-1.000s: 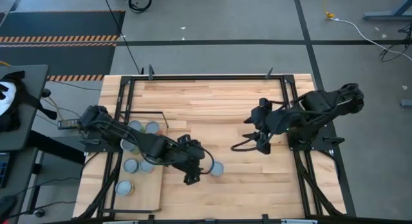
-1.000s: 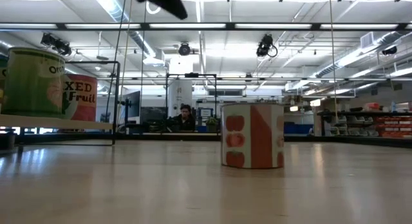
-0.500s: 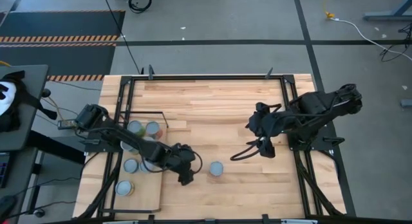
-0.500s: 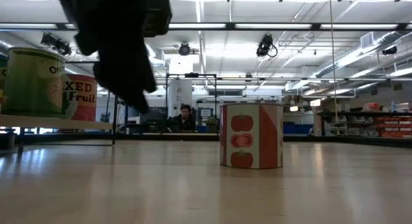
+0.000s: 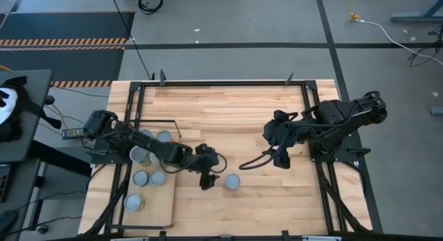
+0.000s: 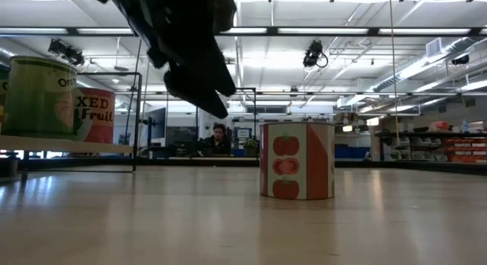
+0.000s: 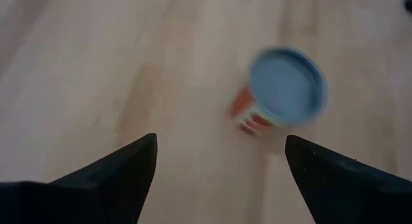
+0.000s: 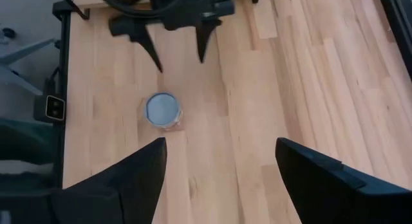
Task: Pick and place cans onto a shelf
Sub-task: Put the canned diced tomatoes on the shelf
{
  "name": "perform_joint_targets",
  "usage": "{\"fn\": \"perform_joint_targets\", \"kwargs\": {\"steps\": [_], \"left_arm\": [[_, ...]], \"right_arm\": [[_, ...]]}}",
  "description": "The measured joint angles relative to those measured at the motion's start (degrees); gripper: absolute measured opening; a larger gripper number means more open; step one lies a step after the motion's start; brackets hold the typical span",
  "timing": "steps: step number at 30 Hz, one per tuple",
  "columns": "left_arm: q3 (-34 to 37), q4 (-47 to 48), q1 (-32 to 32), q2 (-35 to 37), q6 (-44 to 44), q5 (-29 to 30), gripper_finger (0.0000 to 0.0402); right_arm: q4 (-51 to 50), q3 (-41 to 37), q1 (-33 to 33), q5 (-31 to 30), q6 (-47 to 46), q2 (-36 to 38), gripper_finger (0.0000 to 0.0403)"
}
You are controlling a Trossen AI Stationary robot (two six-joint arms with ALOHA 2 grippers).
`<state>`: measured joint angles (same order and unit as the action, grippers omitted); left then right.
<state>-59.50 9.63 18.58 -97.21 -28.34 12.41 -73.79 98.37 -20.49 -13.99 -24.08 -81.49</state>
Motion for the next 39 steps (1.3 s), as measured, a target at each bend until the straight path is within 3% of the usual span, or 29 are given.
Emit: {"fn": "perform_joint_targets", "kwargs": {"steps": [6, 9, 13, 17, 22, 30, 39], "left_arm": [[-9.00, 10.99, 2.14, -0.04, 7.38, 4.28, 0.0329], [-11.36, 11.30, 3.46, -0.04, 11.41, 7.49, 0.0280], [-11.34, 10.79, 3.11, -0.04, 9.01, 6.57, 0.0196], [-11.82, 10.15, 2.17, -0.04, 8.56, 3.36, 0.0167], [-15.20, 10.35, 2.69, -0.37, 11.09, 0.79, 0.0221], [-24.85, 12.34, 3.88, -6.54, 21.39, 3.23, 0.0344], [-22.83, 9.85, 3.03, -8.66, 18.10, 3.84, 0.0357]], "right_arm": [[-0.37, 0.02, 0.15, -0.01, 1.63, 0.00, 0.0296], [-0.38, 0.02, 0.50, -0.01, 1.97, 0.00, 0.0296], [-0.45, 0.02, 0.63, -2.37, 1.87, 0.00, 0.0296], [-0.47, 0.02, -0.11, -4.25, 2.30, 0.00, 0.0296], [-0.48, 0.02, -0.15, -4.34, 3.22, 0.00, 0.0296], [-0.87, 0.07, -0.37, -3.97, 1.69, 0.00, 0.0296], [-3.44, 0.09, -2.47, -3.41, 0.09, 0.00, 0.0296]]}}
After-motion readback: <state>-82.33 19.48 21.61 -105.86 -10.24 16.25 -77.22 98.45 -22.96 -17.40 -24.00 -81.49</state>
